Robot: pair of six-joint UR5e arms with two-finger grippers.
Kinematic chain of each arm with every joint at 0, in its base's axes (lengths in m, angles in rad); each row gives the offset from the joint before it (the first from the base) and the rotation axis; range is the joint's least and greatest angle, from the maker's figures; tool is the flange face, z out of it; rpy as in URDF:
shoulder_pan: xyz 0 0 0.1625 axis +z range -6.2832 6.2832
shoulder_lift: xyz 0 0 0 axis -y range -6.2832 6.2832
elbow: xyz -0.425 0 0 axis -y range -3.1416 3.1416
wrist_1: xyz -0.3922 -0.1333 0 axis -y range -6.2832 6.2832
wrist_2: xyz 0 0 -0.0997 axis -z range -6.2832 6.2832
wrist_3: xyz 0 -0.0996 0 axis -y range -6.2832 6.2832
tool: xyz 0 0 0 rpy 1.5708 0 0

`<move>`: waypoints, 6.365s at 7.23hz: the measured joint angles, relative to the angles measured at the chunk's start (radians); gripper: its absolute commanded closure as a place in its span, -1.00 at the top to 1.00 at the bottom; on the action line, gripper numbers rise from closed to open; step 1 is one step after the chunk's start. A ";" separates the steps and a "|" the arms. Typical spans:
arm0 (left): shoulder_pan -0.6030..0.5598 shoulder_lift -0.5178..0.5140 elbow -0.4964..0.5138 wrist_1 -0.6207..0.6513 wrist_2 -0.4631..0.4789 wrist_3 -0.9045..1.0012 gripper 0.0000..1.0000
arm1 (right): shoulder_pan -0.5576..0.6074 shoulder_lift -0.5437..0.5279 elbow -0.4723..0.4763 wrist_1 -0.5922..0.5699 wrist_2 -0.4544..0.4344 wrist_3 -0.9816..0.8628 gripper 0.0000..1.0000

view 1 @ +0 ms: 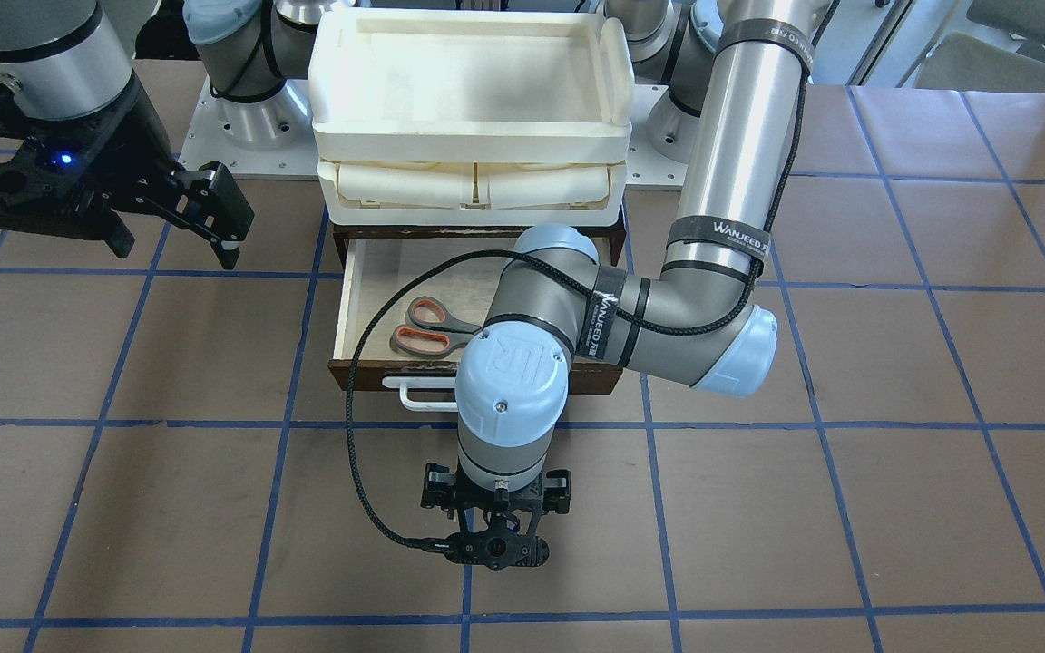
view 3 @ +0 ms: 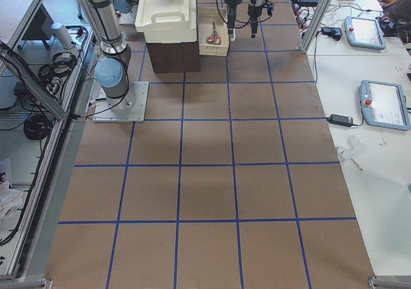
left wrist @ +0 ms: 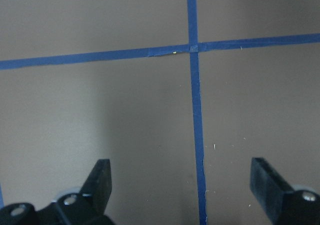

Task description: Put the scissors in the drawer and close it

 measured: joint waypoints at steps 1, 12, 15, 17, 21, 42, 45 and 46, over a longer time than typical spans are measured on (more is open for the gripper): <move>0.000 -0.012 0.000 -0.054 -0.008 -0.028 1.00 | 0.001 -0.001 0.000 0.001 0.001 -0.002 0.99; -0.040 0.024 0.003 -0.407 -0.092 -0.150 1.00 | 0.003 -0.004 0.013 0.006 0.005 0.001 1.00; -0.061 0.067 0.000 -0.489 -0.099 -0.151 1.00 | 0.003 -0.004 0.014 0.007 0.006 0.000 1.00; -0.077 0.102 -0.010 -0.556 -0.113 -0.151 1.00 | 0.002 -0.004 0.014 0.008 0.005 0.001 1.00; -0.100 0.164 -0.084 -0.603 -0.150 -0.160 1.00 | 0.003 -0.004 0.014 0.009 0.007 0.002 1.00; 0.152 0.717 -0.307 -0.373 -0.020 0.100 0.99 | 0.000 -0.001 0.014 -0.007 0.017 -0.002 0.99; 0.216 0.728 -0.297 -0.373 0.014 0.204 1.00 | -0.001 -0.003 0.014 -0.007 0.017 -0.002 0.99; 0.218 0.731 -0.300 -0.368 0.017 0.203 1.00 | -0.001 -0.003 0.014 -0.007 0.017 -0.002 0.99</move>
